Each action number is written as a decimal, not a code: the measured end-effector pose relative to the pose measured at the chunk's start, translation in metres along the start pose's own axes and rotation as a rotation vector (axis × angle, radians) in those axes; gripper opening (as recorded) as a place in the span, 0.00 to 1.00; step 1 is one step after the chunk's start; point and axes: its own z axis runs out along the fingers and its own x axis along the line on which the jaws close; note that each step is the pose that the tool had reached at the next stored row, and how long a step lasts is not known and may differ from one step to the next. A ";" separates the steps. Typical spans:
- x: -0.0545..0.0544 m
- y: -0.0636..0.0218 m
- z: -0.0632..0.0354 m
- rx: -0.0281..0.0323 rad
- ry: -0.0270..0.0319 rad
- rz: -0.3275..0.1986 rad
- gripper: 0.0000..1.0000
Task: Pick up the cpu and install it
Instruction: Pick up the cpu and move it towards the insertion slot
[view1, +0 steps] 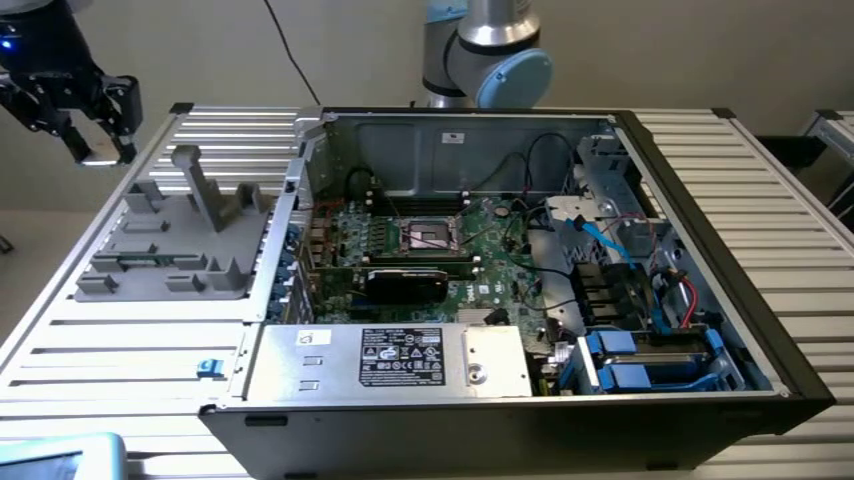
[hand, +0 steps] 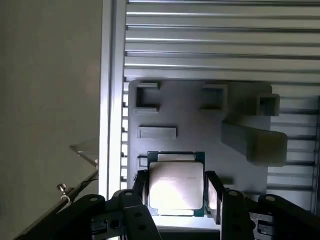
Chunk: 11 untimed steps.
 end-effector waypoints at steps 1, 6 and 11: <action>-0.002 0.0001 -0.0041 0.0001 0.0003 0.000 0.56; -0.013 0.0004 -0.0223 -0.0001 0.0011 0.000 0.56; -0.025 0.0003 -0.0292 -0.0001 0.0025 0.000 0.56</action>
